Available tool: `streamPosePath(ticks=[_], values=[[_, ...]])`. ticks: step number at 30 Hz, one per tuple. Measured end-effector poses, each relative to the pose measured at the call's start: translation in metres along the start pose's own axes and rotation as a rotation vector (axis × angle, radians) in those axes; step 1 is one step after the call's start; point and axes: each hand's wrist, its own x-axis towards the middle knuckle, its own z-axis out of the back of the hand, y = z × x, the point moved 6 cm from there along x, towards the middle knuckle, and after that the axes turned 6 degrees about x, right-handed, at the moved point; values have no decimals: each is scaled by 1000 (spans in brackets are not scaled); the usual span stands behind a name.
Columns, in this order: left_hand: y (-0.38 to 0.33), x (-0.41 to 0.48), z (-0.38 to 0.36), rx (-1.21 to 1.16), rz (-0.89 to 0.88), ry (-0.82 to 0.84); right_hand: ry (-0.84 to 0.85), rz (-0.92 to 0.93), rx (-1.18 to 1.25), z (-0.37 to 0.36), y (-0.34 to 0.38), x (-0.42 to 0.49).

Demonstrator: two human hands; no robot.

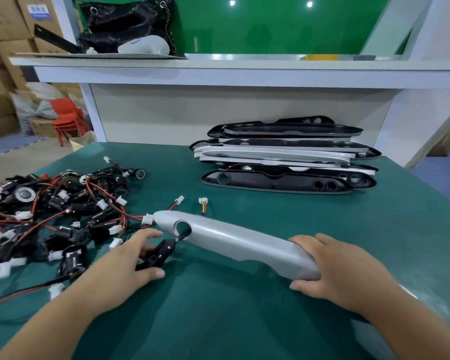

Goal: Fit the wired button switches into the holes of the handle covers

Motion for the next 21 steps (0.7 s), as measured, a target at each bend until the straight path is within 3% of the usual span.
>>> streamPosePath(ticks=[5,11,15,18,21], values=[[-21,15,22,-282,-46,-376,-50,0,72,3,-6,0],[-60,29,27,-215,-184,-436,-65,37,130,6,-10,-2],[-58,31,35,-287,-113,-610,-80,17,208,11,-17,-3],[-50,43,23,-606,26,-462,-65,13,247,13,-21,-5],[-59,50,4,-1085,25,-258,-54,13,258,14,-20,-6]])
